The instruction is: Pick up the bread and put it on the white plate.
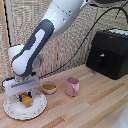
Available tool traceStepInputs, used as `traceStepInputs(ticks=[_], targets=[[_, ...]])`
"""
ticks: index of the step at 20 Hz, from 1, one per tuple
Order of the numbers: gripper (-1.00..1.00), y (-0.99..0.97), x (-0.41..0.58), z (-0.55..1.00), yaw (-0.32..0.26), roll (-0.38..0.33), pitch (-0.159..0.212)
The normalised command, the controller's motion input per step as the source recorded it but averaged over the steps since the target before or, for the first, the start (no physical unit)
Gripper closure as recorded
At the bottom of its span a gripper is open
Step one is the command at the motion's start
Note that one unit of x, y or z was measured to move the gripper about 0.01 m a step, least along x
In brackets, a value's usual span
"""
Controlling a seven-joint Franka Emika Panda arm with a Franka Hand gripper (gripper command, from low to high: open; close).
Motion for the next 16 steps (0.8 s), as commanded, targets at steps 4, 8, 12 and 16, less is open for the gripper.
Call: traceStepInputs(ticks=[4, 8, 12, 16], targets=[[1.0, 0.0, 0.264, -0.34, 0.096, -0.058, -0.007], [-1.0, 0.0, 0.105, -0.05, 0.038, 0.0, -0.007], [-1.0, 0.03, 0.039, 0.24, 0.004, 0.003, -0.008], [-1.0, -0.02, 0.1, 0.74, 0.003, 0.031, 0.029]])
